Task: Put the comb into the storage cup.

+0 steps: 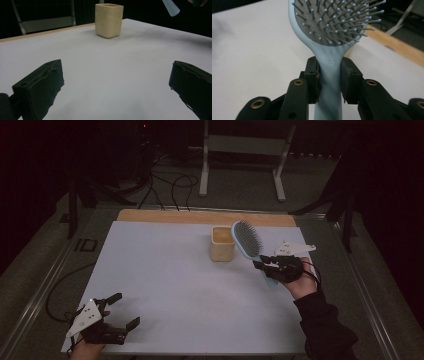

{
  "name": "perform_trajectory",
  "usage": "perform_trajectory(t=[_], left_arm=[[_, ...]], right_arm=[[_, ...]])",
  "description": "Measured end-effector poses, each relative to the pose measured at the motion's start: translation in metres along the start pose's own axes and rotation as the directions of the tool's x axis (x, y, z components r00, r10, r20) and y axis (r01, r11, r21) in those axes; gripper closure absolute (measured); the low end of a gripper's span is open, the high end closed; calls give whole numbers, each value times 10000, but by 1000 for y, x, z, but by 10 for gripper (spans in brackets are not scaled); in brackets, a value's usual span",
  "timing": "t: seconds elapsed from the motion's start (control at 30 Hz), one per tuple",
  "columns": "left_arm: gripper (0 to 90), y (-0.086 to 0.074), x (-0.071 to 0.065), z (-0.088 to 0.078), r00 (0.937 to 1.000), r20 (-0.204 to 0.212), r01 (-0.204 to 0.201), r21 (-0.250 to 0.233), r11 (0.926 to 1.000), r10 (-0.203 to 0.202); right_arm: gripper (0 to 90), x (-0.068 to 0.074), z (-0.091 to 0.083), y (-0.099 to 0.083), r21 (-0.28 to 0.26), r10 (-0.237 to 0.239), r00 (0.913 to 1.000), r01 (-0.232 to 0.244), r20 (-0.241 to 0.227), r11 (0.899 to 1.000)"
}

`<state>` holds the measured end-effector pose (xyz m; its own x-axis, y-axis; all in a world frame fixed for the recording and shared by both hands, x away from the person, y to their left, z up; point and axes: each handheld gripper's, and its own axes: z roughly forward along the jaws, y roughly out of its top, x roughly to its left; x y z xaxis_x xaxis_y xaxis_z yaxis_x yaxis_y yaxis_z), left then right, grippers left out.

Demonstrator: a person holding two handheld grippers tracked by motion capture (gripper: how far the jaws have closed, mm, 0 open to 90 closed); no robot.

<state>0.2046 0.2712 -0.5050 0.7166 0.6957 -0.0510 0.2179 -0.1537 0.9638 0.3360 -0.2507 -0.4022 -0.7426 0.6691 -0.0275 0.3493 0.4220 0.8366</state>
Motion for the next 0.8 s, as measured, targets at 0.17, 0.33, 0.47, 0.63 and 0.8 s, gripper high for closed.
perform_trajectory(t=[0.17, 0.33, 0.47, 0.63, 0.8], left_arm=[[0, 0, 0, 0, 10000, 8, 19, -3, 10000, -19], [0, 0, 0, 0, 10000, 14, 21, 6, 10000, -21], [0, 0, 0, 0, 10000, 23, 20, 6, 10000, -20], [0, 0, 0, 0, 10000, 24, 30, 2, 10000, -30], [0, 0, 0, 0, 10000, 36, 44, -12, 10000, -44]], right_arm=[[705, 0, 0, 11, -460, 45, 10000, -43, 22, 9989], [705, 1, 2, 17, -846, 25, 9997, -5, 245, 9964], [704, 1, 6, 23, -1148, 169, 9994, -132, 310, 9933], [705, 1, 10, 33, -1534, 373, 9975, -278, 594, 9878], [704, 1, 14, 48, -1845, 417, 9954, -251, 866, 9825]])
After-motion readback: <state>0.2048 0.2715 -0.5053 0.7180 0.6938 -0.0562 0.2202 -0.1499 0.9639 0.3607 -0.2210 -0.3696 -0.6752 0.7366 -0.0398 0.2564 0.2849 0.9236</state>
